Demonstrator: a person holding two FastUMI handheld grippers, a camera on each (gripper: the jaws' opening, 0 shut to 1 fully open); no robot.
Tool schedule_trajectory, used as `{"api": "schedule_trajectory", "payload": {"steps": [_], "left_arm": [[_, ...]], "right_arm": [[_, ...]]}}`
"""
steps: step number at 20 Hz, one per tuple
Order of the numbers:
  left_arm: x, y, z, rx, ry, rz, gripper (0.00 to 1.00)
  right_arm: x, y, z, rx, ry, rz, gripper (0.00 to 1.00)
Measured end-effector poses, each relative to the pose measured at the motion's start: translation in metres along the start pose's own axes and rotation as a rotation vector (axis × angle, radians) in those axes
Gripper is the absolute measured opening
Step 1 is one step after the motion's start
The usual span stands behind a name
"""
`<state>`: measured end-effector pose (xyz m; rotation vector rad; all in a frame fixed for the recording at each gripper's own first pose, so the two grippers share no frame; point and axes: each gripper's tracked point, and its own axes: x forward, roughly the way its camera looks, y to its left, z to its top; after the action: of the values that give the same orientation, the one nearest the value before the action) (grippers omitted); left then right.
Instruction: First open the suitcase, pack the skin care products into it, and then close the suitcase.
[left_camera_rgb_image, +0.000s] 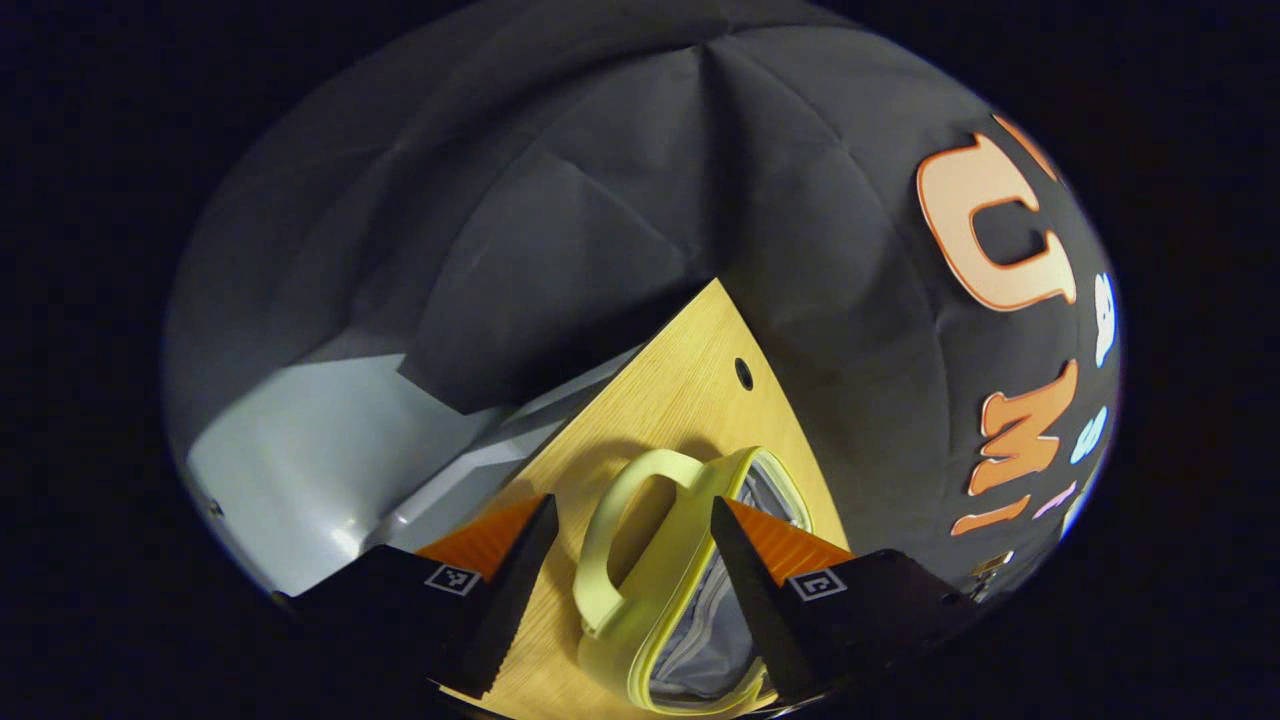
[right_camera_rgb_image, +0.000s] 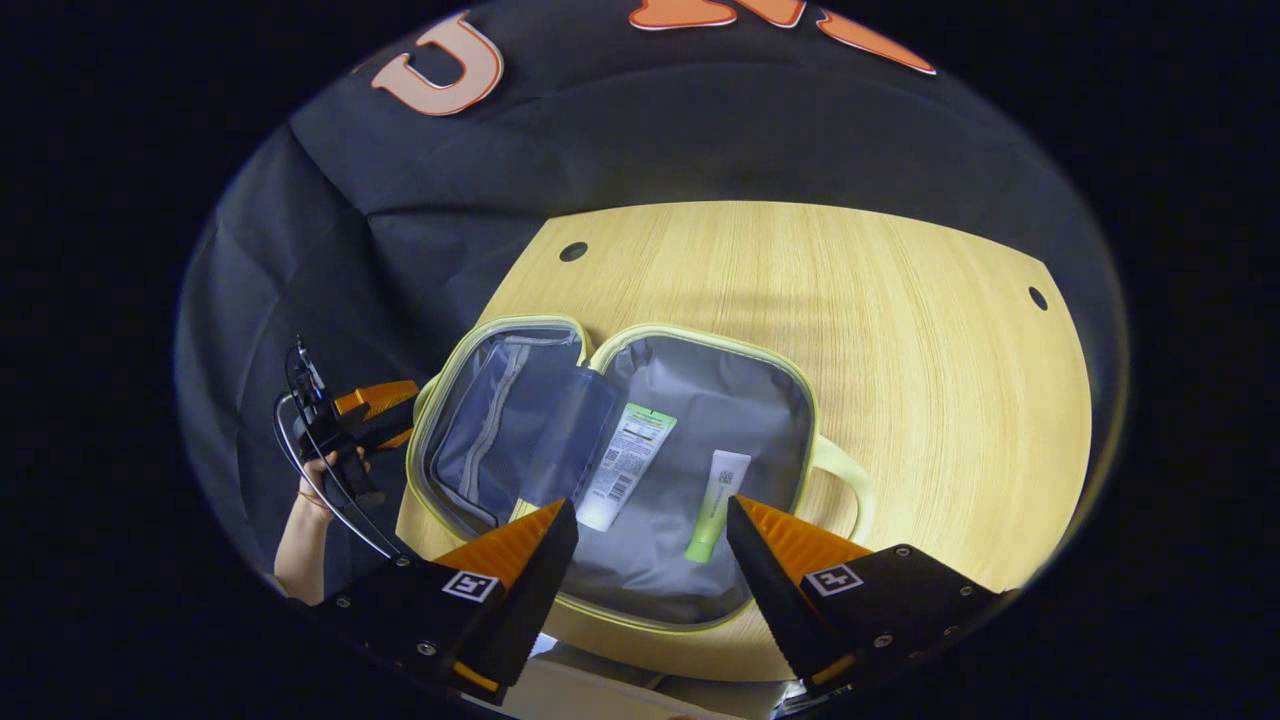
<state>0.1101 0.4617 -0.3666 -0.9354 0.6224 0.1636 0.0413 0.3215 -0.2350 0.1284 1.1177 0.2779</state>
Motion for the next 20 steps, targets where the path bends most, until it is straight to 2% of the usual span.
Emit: {"api": "schedule_trajectory", "payload": {"steps": [2, 4, 5, 7, 8, 9, 13, 18, 20], "left_arm": [[0.004, 0.003, 0.001, -0.031, -0.004, -0.018, 0.94], [0.009, 0.016, 0.003, -0.064, -0.015, 0.033, 0.51], [0.009, 0.012, 0.001, -0.069, -0.007, 0.007, 0.3], [0.019, 0.003, 0.01, -0.074, -0.018, -0.048, 0.26], [0.014, -0.002, 0.005, -0.078, -0.024, -0.064, 0.1], [0.001, -0.006, 0.003, -0.073, -0.027, -0.067, 0.06], [-0.01, -0.018, 0.007, -0.004, -0.035, -0.033, 0.06], [-0.038, -0.057, 0.025, 0.158, -0.062, 0.023, 0.06], [-0.053, -0.076, 0.024, 0.248, -0.042, 0.094, 0.05]], "right_arm": [[0.0, -0.001, 0.0, 0.014, 0.001, -0.001, 0.96], [0.0, -0.002, 0.002, 0.02, -0.003, -0.004, 0.96], [0.0, -0.003, 0.002, 0.021, -0.003, -0.006, 0.96], [0.0, -0.003, 0.002, 0.023, -0.002, -0.003, 0.96], [0.0, -0.004, 0.001, 0.024, -0.002, -0.004, 0.96], [0.001, -0.005, 0.001, 0.023, -0.002, -0.004, 0.96], [0.0, -0.008, 0.003, 0.028, -0.017, 0.004, 0.96], [-0.01, -0.017, 0.008, 0.024, -0.047, 0.021, 0.96], [-0.015, -0.023, 0.011, 0.021, -0.068, 0.03, 0.96]]}}
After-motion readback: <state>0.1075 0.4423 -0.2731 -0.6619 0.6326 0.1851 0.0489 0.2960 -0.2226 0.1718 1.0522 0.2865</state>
